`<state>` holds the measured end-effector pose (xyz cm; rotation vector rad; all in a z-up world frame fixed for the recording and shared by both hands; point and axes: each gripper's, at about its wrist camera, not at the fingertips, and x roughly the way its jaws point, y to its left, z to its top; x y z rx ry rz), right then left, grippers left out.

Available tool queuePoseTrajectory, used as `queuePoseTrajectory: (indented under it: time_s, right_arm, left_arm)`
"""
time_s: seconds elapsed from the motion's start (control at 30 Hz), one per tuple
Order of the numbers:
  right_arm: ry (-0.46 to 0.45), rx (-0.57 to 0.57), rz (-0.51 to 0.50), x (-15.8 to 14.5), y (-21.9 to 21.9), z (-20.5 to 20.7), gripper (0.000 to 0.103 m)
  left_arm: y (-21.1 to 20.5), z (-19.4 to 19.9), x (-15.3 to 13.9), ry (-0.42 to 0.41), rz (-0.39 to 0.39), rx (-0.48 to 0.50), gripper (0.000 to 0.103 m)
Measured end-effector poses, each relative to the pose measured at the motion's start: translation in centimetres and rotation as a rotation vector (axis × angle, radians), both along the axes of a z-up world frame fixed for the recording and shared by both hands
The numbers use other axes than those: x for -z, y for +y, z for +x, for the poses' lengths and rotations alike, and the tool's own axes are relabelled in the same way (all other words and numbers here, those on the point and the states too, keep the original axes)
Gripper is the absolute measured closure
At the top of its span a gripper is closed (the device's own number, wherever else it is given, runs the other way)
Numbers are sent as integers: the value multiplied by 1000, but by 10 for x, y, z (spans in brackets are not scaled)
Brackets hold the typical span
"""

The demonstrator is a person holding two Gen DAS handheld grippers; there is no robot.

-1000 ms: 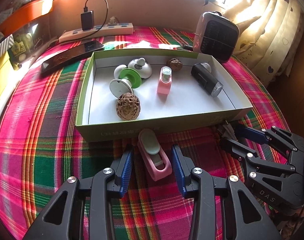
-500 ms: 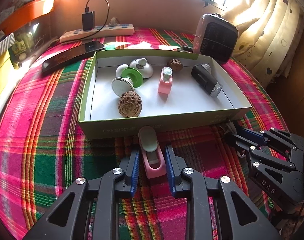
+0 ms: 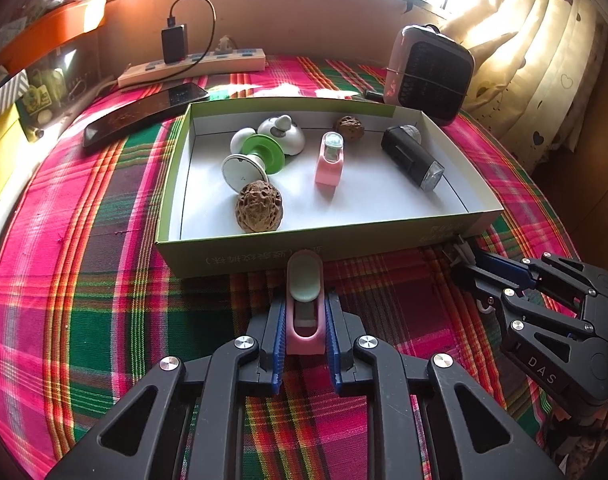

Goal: Organize objects
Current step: 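Lift the pink clip and white cable with both grippers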

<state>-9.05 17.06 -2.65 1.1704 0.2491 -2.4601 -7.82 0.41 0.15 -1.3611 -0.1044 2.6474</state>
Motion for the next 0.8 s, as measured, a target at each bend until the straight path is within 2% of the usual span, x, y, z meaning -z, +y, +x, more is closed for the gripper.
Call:
queuePoseTrajectory:
  time_s: [0.8]
  right_arm:
    - [-11, 17, -95, -12, 10, 5, 84]
  left_arm:
    - [4, 10, -11, 23, 24, 29, 87]
